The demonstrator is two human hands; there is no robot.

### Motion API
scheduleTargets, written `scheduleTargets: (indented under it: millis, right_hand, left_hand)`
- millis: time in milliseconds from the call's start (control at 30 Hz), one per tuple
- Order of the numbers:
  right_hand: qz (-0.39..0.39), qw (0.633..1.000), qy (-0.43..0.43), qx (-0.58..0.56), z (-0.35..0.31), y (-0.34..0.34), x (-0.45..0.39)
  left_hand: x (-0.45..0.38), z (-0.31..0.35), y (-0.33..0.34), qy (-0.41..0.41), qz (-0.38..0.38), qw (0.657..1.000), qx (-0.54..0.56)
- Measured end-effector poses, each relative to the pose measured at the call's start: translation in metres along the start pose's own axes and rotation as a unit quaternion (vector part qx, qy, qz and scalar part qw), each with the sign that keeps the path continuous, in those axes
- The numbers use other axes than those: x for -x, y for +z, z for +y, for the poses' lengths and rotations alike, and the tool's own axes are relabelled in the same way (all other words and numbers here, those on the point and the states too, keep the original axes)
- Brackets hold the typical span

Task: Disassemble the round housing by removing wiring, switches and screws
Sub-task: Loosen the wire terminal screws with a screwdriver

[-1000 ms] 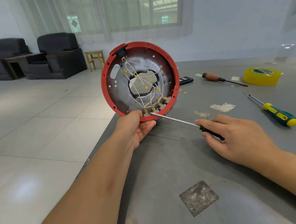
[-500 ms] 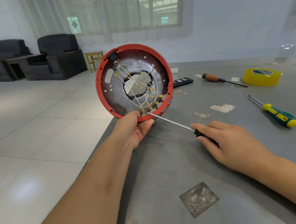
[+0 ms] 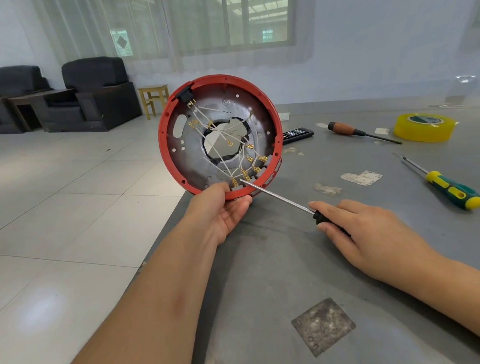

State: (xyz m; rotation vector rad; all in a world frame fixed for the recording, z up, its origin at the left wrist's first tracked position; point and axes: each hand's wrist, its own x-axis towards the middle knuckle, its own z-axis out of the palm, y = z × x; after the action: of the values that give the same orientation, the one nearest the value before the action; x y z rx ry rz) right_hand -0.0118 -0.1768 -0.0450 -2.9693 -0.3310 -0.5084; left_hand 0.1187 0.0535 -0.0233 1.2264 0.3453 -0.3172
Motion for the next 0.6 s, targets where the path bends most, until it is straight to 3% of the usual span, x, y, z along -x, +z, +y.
scheduleTargets:
  millis: [200, 333, 467, 600]
  right_hand:
    - [0.079, 0.996, 0.028, -0.027, 0.018, -0.007, 0.003]
    - [0.158, 0.978, 0.127, -0.039, 0.04, -0.011, -0.001]
    - [0.098, 0.959, 0.26, 0.055, 0.061, -0.013, -0.005]
    - [0.045, 0.938, 0.307, 0.154, 0.072, -0.015, -0.009]
  left_hand:
    - [-0.002, -0.003, -0.001, 0.015, -0.003, 1.0, 0.008]
    - [-0.001, -0.005, -0.002, 0.02, -0.009, 1.0, 0.018]
    - [0.002, -0.006, -0.002, 0.027, -0.02, 0.999, 0.017]
    - [0.006, -0.005, -0.004, 0.026, -0.036, 0.999, 0.006]
